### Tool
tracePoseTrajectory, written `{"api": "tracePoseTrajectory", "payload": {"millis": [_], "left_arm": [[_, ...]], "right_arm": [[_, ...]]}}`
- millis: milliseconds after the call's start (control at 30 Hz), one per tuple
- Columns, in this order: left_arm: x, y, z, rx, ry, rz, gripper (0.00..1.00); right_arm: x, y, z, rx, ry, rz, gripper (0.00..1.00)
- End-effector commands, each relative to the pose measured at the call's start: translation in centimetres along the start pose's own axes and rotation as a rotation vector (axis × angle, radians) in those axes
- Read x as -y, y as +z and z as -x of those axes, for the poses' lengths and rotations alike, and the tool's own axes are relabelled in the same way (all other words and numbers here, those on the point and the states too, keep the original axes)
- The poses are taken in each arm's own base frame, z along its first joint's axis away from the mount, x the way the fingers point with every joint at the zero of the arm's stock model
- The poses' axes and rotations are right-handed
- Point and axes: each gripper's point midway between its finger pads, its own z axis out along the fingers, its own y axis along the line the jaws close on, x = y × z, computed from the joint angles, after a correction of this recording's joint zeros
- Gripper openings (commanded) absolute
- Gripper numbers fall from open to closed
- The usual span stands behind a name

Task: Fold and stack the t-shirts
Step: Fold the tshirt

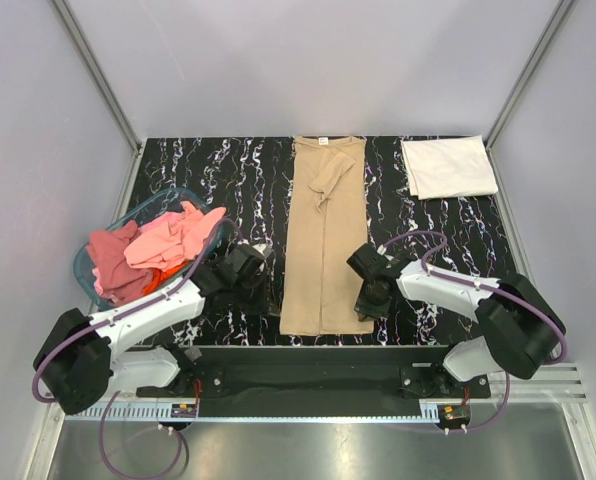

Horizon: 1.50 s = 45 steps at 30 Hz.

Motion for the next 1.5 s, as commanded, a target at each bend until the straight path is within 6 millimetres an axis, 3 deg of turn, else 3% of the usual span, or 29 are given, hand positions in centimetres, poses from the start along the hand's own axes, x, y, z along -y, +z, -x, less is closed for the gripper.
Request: {"api": "tracePoseTrajectory", "payload": {"millis": [0, 367, 600, 833, 967, 1100, 1167, 1467], "left_arm": [[-0.5, 0.4, -0.7, -0.025, 0.010, -0.013, 0.26], [-1.4, 1.5, -1.8, -0.064, 0.003, -0.007, 0.34], [-2.1, 1.9, -2.3, -0.076, -0.013, 0.005, 0.36], [-1.2, 2.2, -2.4, -0.089, -0.021, -0.041, 0.40], [-0.8, 2.2, -2.6, -0.099, -0.026, -0.069, 0.40], [-0.8, 2.3, -2.7, -0.098, -0.035, -0.075, 0.41], [-0.8, 2.5, -3.0, -0.115, -0.038, -0.078, 0.40], [-0.4, 2.8, -3.3, -0.127, -0.050, -0.104, 0.39]], "right_arm": [[-0.4, -1.3, 0.8, 0.050, 0.003, 0.005, 0.00], [0.1, -2.6, 0.7, 0.070, 0.001, 0.026, 0.00], [2.2, -0.7, -0.8, 0.021, 0.025, -0.025, 0.00], [2.4, 0.7, -1.2, 0.007, 0.024, -0.036, 0.00], [1.7, -0.6, -0.9, 0.009, 0.014, -0.017, 0.01], [1.0, -3.3, 0.4, 0.079, 0.015, 0.046, 0.15], [0.9, -3.7, 0.6, 0.079, -0.001, 0.064, 0.24], [2.9, -2.9, -0.7, 0.004, -0.018, 0.040, 0.36]]}}
